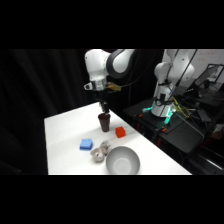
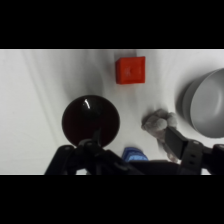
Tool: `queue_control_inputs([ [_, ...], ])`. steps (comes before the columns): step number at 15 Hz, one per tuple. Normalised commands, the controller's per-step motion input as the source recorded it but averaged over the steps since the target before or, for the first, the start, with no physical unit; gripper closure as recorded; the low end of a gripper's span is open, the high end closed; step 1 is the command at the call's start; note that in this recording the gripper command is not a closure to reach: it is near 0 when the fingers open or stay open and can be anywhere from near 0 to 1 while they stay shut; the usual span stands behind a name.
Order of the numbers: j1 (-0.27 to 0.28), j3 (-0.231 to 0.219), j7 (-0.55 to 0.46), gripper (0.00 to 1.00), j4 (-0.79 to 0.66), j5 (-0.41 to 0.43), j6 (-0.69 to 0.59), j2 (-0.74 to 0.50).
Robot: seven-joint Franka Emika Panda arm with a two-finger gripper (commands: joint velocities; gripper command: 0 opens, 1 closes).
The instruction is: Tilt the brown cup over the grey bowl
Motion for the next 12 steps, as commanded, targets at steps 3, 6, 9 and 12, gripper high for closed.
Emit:
queue_control_inputs([
  [3, -0.043, 0.024, -0.06, 0.00, -0.15, 0.233, 0.46, 0.09],
  [6, -0.058, 0.047, -0.04, 0.00, -0.09, 0.198, 0.39, 0.11],
  [9, -0.057, 0.067, 0.00, 1.00, -0.08, 0.133, 0.29, 0.07],
  [12, -0.052, 0.064, 0.04, 1.00, -0.08, 0.073, 0.21, -0.01],
])
